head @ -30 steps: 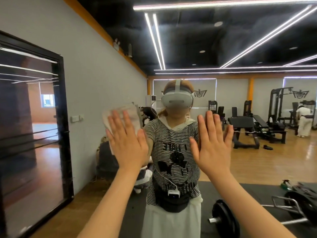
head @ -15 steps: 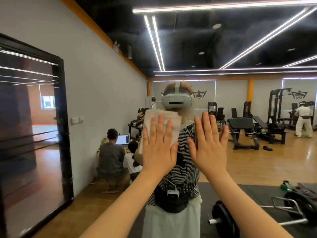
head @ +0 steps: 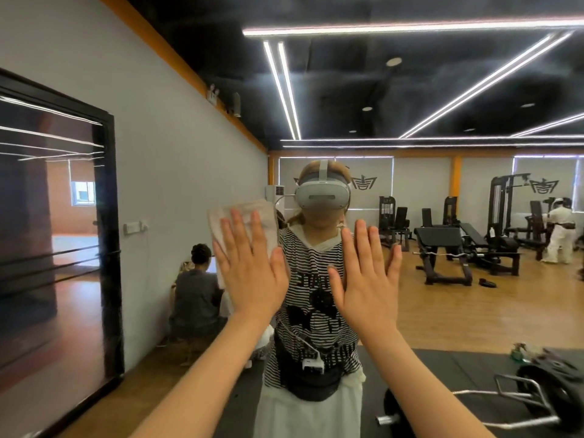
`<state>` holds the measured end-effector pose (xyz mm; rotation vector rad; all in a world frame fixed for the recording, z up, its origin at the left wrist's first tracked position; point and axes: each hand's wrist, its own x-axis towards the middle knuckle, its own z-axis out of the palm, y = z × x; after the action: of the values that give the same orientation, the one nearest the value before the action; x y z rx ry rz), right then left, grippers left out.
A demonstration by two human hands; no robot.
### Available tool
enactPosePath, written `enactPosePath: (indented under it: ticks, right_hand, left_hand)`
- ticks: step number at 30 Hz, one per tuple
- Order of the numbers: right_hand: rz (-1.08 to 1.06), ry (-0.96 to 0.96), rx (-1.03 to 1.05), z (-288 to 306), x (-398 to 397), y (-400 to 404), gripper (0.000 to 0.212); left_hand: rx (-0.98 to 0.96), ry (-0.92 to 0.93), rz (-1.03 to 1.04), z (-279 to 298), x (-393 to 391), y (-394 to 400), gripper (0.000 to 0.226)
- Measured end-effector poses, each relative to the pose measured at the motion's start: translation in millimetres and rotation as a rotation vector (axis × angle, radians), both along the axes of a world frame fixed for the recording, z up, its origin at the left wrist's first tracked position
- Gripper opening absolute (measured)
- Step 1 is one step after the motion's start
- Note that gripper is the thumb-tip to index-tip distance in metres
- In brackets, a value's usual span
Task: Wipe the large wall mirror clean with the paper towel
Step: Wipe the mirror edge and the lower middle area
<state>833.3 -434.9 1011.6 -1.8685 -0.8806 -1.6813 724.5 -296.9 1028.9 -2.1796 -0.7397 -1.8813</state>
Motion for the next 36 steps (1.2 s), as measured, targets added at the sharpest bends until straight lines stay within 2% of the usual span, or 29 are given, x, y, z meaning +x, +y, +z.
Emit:
enactPosePath:
  ticks: [13,22,26,29,36]
  right_hand:
    - [0.015,0.020,-0.026,-0.3,0.4,-1.9,0.064]
    - [0.096,0.097,-0.082,7.2,-13.8,-14.0,0.060]
    - [0.195,0.109,-0.178,3.4,-13.7,-46.8,0.058]
    - [0.139,0.105,-0.211,-2.7,4.0,-86.7,0.057]
    - [0.010,0.174,-0.131,-0.3,59.7,-178.2,0.064]
  left_hand:
    - [0.137,0.101,-0.020,-15.2,20.5,-25.3,0.069]
    - [0.070,0.083,0.004,-16.5,26.8,-37.4,0.065]
    - [0.005,0.036,-0.009,-17.3,33.8,-50.0,0.066]
    - [-0.051,0.011,-0.032,-17.5,39.3,-59.0,0.066]
    - [-0.136,0.002,-0.038,-18.9,48.7,-70.7,0.066]
